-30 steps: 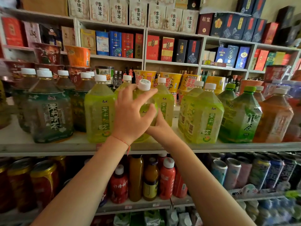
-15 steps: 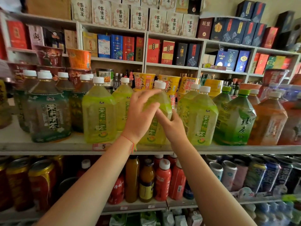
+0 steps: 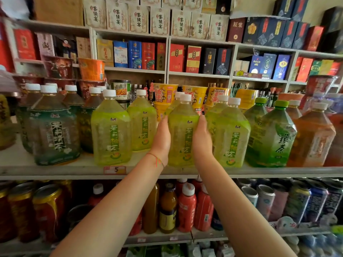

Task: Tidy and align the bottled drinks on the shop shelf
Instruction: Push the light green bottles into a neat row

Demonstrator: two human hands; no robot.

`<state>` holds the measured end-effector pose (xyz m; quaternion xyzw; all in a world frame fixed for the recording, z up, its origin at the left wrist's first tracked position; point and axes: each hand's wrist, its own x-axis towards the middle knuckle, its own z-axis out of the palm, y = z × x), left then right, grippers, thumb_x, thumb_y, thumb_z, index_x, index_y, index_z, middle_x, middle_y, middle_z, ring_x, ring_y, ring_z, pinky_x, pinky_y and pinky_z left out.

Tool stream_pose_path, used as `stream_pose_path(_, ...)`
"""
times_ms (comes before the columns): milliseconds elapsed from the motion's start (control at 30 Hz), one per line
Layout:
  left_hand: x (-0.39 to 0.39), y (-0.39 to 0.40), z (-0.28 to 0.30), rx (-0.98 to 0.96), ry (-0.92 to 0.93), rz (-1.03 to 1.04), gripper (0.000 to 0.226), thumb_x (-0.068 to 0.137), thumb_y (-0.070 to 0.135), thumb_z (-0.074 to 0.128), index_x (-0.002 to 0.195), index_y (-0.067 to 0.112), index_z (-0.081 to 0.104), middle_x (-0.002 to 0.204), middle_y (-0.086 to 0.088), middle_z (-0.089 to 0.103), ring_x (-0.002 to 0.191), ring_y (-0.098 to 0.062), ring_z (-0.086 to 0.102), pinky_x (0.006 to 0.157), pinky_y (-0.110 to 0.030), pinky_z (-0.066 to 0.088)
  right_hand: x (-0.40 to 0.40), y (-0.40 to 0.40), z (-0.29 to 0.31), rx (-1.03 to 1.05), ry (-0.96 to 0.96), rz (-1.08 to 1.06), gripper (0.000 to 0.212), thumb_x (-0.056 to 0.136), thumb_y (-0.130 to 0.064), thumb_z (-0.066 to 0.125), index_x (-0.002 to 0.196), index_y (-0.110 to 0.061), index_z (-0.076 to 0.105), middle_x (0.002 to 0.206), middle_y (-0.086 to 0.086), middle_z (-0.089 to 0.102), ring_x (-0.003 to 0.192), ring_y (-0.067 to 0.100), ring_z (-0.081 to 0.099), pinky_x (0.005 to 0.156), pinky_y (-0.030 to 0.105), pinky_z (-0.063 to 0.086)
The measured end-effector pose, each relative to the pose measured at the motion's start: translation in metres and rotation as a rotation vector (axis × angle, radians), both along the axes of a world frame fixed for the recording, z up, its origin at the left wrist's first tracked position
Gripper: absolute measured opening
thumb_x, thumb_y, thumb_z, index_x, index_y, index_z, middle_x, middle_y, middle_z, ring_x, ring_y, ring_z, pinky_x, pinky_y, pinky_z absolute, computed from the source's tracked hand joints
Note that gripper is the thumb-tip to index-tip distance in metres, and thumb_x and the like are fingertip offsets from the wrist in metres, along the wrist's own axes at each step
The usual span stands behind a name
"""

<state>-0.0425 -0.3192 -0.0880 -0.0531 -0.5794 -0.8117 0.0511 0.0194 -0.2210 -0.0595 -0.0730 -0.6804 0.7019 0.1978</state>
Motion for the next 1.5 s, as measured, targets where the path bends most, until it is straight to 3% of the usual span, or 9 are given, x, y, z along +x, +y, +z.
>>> stream_pose_path(100,0.027,0.004,0.025,0.008,-0.055,-0.011,0.063,0.103,0.062,0.026,0.115,0.024,0.074,0.108,-0.007,0.077,0.105,-0.026,0.070,0.097,-0.045,0.054,0.001,0.003,0.006,-0.071,-0.099,0.080,0.064,0.094,-0.075,0.032,0.125,-0.028,0.060,0.120,-0.003,0.063,0.117,0.022,0.056,0.111,0.043,0.039)
stream_pose_path(400,0.024,0.003,0.029,0.067,-0.091,-0.033,0.061,0.104,0.059,0.028,0.110,0.020,0.075,0.096,-0.007,0.078,0.092,-0.025,0.072,0.085,-0.038,0.056,0.003,0.006,0.004,-0.137,-0.140,0.121,0.071,0.093,-0.076,0.034,0.141,-0.027,0.052,0.142,0.002,0.056,0.134,0.027,0.048,0.118,0.050,0.031)
stream_pose_path(567,0.027,0.002,0.024,0.053,-0.086,-0.072,0.066,0.100,0.067,0.027,0.099,0.026,0.078,0.101,-0.007,0.079,0.105,-0.029,0.070,0.099,-0.049,0.052,0.007,0.007,0.003,-0.149,-0.154,0.123,0.072,0.093,-0.076,0.032,0.142,-0.027,0.052,0.141,0.001,0.057,0.132,0.026,0.049,0.117,0.049,0.033)
stream_pose_path(867,0.043,0.005,0.017,0.079,0.007,-0.207,0.062,0.104,0.058,0.029,0.087,0.027,0.079,0.096,-0.003,0.079,0.082,-0.017,0.076,0.071,-0.032,0.057,0.020,0.008,-0.001,-0.111,-0.069,0.033,0.053,0.097,-0.071,0.028,0.081,-0.031,0.059,0.088,0.000,0.068,0.087,0.016,0.062,0.090,0.041,0.050)
stream_pose_path(1033,0.047,0.005,0.015,0.065,0.008,-0.196,0.062,0.105,0.058,0.026,0.097,0.026,0.078,0.102,-0.004,0.079,0.092,-0.018,0.075,0.076,-0.033,0.058,0.021,0.002,-0.001,-0.167,-0.002,-0.033,0.065,0.103,-0.061,0.025,0.098,-0.008,0.063,0.117,0.001,0.049,0.095,0.012,0.057,0.083,0.040,0.048)
stream_pose_path(1100,0.047,0.006,0.015,0.051,0.017,-0.184,0.061,0.105,0.058,0.025,0.097,0.027,0.077,0.097,-0.001,0.079,0.088,-0.016,0.076,0.070,-0.028,0.058,0.021,0.001,-0.003,-0.162,0.033,-0.037,0.063,0.103,-0.061,0.025,0.092,-0.015,0.066,0.081,0.001,0.062,0.081,0.016,0.064,0.071,0.034,0.047)
stream_pose_path(1200,0.044,0.004,0.016,0.044,0.020,-0.153,0.061,0.104,0.060,0.026,0.110,0.024,0.075,0.106,-0.003,0.078,0.100,-0.021,0.074,0.082,-0.035,0.057,0.018,0.001,-0.015,-0.072,0.131,-0.054,0.059,0.104,-0.058,0.023,0.121,-0.021,0.066,0.109,-0.002,0.068,0.105,0.017,0.063,0.085,0.031,0.047)
stream_pose_path(1333,0.040,0.002,0.019,0.103,-0.002,-0.172,0.058,0.103,0.055,0.032,0.122,0.016,0.070,0.102,-0.007,0.077,0.093,-0.023,0.072,0.079,-0.034,0.058,0.017,0.005,-0.024,0.259,0.423,-0.024,0.055,0.107,-0.044,0.033,0.158,-0.026,0.024,0.158,-0.005,0.039,0.144,0.009,0.035,0.118,0.036,0.034)
stream_pose_path(1500,0.041,0.014,0.025,0.132,0.004,-0.158,0.049,0.103,0.050,0.036,0.106,0.018,0.074,0.093,-0.004,0.076,0.084,-0.019,0.072,0.075,-0.031,0.057,0.009,0.016,-0.011,0.348,0.471,0.001,0.056,0.105,-0.037,0.045,0.156,-0.023,0.027,0.154,-0.006,0.042,0.138,0.002,0.037,0.113,0.029,0.036)
